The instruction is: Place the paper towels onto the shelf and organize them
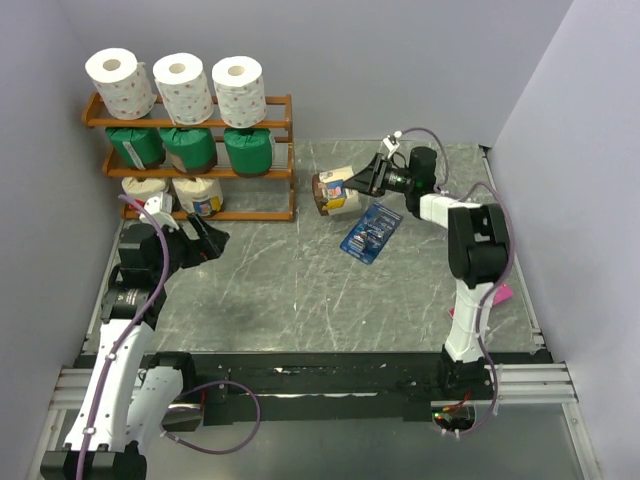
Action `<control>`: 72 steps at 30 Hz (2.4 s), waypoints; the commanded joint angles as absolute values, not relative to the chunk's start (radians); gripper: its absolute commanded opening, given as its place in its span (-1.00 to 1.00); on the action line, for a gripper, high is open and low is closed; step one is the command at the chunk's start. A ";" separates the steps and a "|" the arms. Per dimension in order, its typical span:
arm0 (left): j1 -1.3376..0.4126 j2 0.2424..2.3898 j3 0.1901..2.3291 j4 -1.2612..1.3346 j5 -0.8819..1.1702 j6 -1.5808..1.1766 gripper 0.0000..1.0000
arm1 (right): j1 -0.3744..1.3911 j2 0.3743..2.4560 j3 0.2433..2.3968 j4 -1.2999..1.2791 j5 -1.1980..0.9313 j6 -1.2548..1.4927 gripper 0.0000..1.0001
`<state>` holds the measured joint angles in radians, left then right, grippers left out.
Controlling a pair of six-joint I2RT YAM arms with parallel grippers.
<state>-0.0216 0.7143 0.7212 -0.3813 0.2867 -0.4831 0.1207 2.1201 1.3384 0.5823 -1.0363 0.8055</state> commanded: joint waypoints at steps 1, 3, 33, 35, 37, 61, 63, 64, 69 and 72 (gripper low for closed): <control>-0.025 0.666 0.759 -0.396 0.183 -0.488 0.93 | 0.188 1.904 1.309 0.355 -0.925 0.490 -0.28; -0.025 0.640 0.767 -0.411 0.106 -0.498 0.93 | 0.224 1.864 1.307 0.194 -0.849 0.349 -0.28; -0.021 0.374 0.775 -0.479 -0.267 -0.583 0.93 | 0.813 2.000 1.730 -0.137 -0.384 -0.532 -0.17; -0.021 0.371 0.773 -0.480 -0.268 -0.584 0.93 | 0.821 2.011 1.746 -0.138 -0.356 -0.573 -0.16; -0.021 0.370 0.775 -0.482 -0.275 -0.586 0.93 | 0.827 2.039 1.778 -0.161 -0.330 -0.604 -0.15; -0.021 0.370 0.773 -0.485 -0.285 -0.592 0.93 | 0.847 2.260 1.999 -0.190 -0.140 -0.756 -0.04; -0.021 0.370 0.773 -0.485 -0.284 -0.592 0.93 | 0.848 2.264 2.000 -0.175 -0.124 -0.765 -0.04; -0.020 0.368 0.773 -0.485 -0.284 -0.591 0.93 | 0.850 2.266 2.002 -0.176 -0.106 -0.770 -0.04; -0.020 0.370 0.775 -0.483 -0.285 -0.592 0.93 | 0.851 2.278 2.014 -0.173 -0.075 -0.778 -0.06; -0.020 0.367 0.775 -0.485 -0.287 -0.591 0.93 | 0.854 2.281 2.022 -0.164 -0.061 -0.784 -0.08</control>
